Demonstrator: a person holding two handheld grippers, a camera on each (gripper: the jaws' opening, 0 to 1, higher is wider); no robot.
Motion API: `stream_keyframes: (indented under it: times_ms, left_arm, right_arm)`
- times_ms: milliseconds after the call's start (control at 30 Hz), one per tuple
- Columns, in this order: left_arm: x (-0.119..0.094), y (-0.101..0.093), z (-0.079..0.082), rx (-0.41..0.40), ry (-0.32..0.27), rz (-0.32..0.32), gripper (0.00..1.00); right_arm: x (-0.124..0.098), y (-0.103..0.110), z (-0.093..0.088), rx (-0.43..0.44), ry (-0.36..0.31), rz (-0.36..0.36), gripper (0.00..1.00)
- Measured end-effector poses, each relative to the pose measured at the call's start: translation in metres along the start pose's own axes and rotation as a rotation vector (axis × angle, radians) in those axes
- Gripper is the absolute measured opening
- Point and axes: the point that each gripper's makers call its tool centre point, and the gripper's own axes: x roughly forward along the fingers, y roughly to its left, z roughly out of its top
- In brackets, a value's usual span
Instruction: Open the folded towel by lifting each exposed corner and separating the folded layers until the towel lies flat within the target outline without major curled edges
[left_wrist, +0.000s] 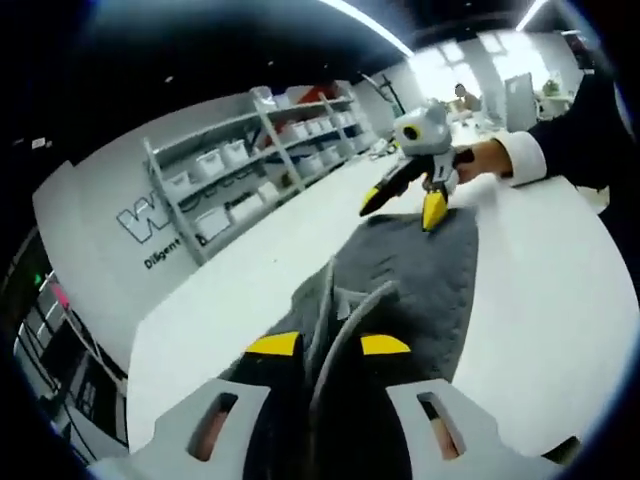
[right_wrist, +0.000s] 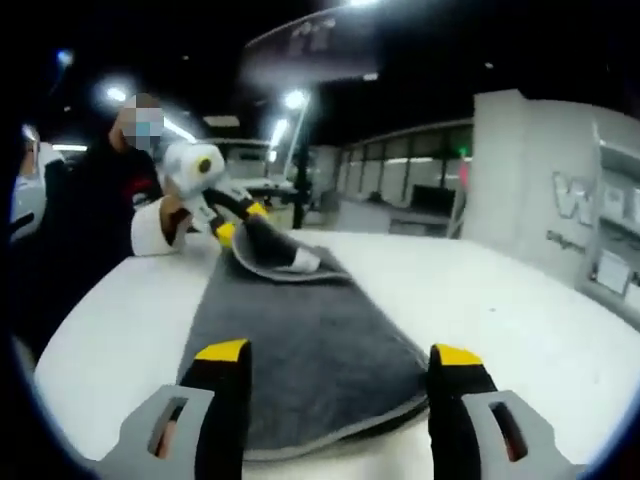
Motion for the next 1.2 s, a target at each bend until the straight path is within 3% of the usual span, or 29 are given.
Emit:
stream_keyframes:
  times_ms: [100, 300, 467, 567, 700, 800, 867, 1200]
  left_arm:
    - [-0.005, 0.001, 0.006, 0.000, -0.022, 0.018, 0.09]
    - [-0.020, 0.001, 0.026, 0.036, -0.103, 0.055, 0.08]
    - [-0.031, -0.011, 0.042, 0.089, -0.168, 0.065, 0.07]
    - [-0.036, -0.017, 0.045, 0.061, -0.181, 0.035, 0.07]
    - [-0.048, -0.033, 0.054, 0.041, -0.255, -0.021, 0.07]
    - [-0.056, -0.036, 0.056, 0.036, -0.273, -0.022, 0.07]
    - [-0.061, -0.036, 0.057, -0.033, -0.278, -0.025, 0.08]
    - [-0.086, -0.047, 0.072, 0.025, -0.324, -0.037, 0.08]
  right_arm:
    - [0.001, -0.007, 0.002, 0.005, -0.001, -0.016, 0.83]
    - [0.006, -0.009, 0.004, 0.043, -0.016, -0.020, 0.80]
    - [0.008, -0.014, 0.003, 0.053, -0.011, -0.035, 0.77]
    - [0.009, -0.015, 0.005, 0.031, -0.012, -0.042, 0.74]
    - [0.011, -0.021, 0.001, 0.049, -0.001, -0.063, 0.70]
    - [0.010, -0.029, -0.003, 0.066, 0.006, -0.086, 0.70]
    - [0.009, -0.034, -0.005, 0.080, 0.005, -0.096, 0.69]
    - [0.006, -0.043, -0.016, 0.139, 0.010, -0.115, 0.63]
